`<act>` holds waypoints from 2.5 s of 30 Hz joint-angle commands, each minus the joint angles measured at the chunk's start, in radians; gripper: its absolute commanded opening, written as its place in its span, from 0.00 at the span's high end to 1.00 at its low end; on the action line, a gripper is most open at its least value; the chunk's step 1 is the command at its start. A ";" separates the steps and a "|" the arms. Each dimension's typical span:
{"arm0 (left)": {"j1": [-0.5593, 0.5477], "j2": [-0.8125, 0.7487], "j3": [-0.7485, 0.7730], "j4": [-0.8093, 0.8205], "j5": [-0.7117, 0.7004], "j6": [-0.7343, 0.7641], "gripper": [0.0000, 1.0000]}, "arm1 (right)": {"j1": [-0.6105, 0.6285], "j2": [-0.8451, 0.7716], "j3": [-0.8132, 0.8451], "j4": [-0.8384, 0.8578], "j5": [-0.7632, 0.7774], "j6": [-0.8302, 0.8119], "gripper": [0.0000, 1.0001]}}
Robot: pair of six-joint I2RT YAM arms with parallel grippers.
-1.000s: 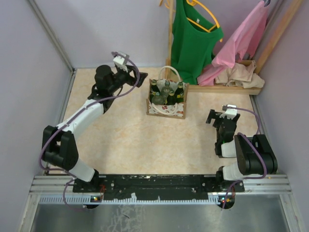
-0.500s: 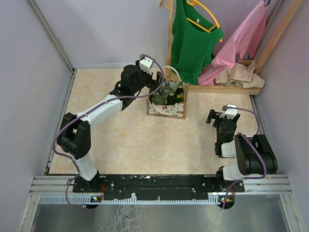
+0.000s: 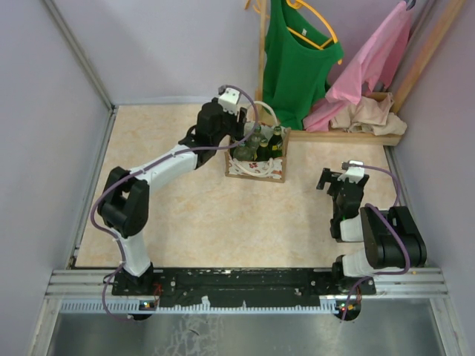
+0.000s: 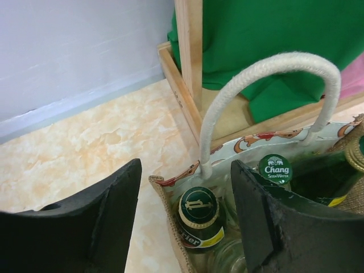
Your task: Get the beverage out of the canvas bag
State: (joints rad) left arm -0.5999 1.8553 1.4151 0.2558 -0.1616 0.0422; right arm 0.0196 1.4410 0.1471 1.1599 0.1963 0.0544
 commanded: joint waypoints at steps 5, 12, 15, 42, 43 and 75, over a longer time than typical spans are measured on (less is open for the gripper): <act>-0.005 -0.001 -0.092 0.150 -0.035 -0.006 0.31 | 0.009 0.002 0.034 0.056 0.005 -0.011 0.01; -0.005 0.039 -0.096 0.180 -0.035 -0.016 0.37 | 0.009 0.002 0.034 0.055 0.005 -0.013 0.01; -0.005 0.060 -0.093 0.190 -0.038 -0.017 0.50 | 0.009 0.002 0.034 0.055 0.005 -0.012 0.01; -0.005 -0.046 0.019 0.227 -0.004 0.034 1.00 | 0.009 0.002 0.035 0.055 0.006 -0.011 0.01; -0.005 -0.057 0.035 0.228 0.000 0.041 1.00 | 0.009 0.002 0.034 0.055 0.005 -0.012 0.01; 0.049 -0.409 -0.028 0.143 -0.275 0.253 1.00 | 0.010 0.002 0.034 0.056 0.006 -0.011 0.01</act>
State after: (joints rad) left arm -0.5854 1.5284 1.4815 0.2687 -0.3771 0.3035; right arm 0.0196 1.4410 0.1471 1.1599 0.1963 0.0544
